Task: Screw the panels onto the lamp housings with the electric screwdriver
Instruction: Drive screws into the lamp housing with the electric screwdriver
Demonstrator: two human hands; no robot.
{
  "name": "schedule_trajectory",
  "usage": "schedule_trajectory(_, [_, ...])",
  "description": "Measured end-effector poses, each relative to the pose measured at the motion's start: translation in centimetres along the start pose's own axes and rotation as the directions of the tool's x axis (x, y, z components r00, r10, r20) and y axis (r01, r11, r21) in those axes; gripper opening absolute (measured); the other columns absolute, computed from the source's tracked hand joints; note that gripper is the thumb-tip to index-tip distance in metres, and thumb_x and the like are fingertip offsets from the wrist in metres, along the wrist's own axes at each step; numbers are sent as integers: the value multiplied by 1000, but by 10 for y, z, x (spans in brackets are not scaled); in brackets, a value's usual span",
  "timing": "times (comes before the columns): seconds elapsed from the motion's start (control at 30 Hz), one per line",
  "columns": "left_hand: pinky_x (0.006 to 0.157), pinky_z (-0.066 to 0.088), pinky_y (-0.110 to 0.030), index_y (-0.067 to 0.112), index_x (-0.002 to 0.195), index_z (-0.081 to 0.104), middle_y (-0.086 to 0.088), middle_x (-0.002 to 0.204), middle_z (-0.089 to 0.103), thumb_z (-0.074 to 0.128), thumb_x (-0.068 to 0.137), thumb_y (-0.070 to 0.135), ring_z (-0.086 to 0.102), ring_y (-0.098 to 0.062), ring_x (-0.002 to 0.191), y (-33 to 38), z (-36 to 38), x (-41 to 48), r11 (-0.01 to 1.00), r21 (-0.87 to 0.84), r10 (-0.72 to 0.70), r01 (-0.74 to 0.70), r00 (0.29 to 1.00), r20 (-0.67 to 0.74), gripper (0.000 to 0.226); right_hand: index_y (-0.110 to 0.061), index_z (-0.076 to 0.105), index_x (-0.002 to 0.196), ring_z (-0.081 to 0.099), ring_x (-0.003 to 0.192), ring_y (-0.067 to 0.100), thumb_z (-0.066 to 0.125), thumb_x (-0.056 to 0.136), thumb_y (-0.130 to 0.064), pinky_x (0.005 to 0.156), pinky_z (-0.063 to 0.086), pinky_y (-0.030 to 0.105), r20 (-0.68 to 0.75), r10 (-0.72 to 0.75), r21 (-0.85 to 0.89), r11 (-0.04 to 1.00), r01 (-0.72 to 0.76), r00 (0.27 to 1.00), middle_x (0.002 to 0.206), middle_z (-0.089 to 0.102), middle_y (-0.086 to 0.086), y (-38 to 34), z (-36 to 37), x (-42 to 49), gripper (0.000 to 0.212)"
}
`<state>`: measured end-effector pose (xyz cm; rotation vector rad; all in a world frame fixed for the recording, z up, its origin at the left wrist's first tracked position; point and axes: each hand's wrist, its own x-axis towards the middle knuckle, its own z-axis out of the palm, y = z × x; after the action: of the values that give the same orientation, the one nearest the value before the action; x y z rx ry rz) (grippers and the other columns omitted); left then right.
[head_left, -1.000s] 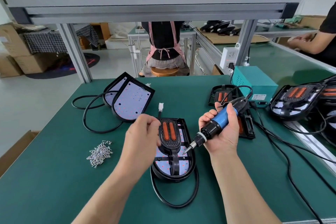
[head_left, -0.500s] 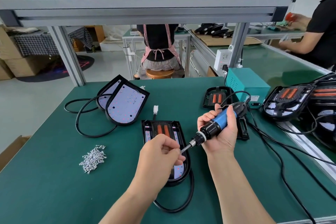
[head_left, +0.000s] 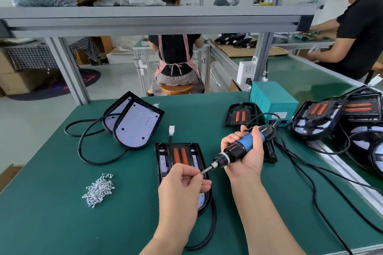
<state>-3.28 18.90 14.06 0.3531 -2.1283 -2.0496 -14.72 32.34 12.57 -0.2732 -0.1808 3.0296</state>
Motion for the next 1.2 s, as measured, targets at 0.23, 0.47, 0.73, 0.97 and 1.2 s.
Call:
schedule_trajectory(0.23, [63,57,-30,19,78,59,5,80,64,61,92,-3,68,-12,68,-8,9,-4,819,411,449,-400,893,-26,27,-11,56,101,50,57,10,71,90,-36,54,45,20,-71,11,6,1000,-10,997,69,52,-2,2,1,1,31])
schedule_trajectory(0.47, [40,50,-33,24,109,53,1,82,64,59,81,3,64,-25,55,-12,5,1,527,616,681,-586,724,106,35,-13,55,106,51,56,11,70,91,-32,54,45,22,-81,56,-29,998,-59,995,68,53,-2,4,1,0,28])
schedule_trajectory(0.73, [31,37,-27,24,120,52,6,72,61,80,61,-5,53,-21,40,-4,3,4,386,761,659,-521,734,168,71,-14,54,106,49,57,11,68,92,-31,54,44,22,-93,59,-40,997,-63,994,69,52,-1,6,1,-1,26])
schedule_trajectory(0.97, [34,41,-23,24,118,54,8,72,63,86,55,-4,57,-20,44,-4,0,7,375,755,653,-538,731,197,77,-14,55,100,50,55,11,67,92,-31,52,45,22,-89,37,-62,997,-43,995,69,52,-1,6,3,-2,22])
schedule_trajectory(1.2, [29,36,-22,21,109,55,8,68,61,87,48,-2,50,-16,37,-1,0,7,335,764,651,-551,722,236,74,-13,56,101,49,56,11,68,92,-30,52,44,22,-97,31,-99,994,-40,995,69,51,-1,7,1,-1,23])
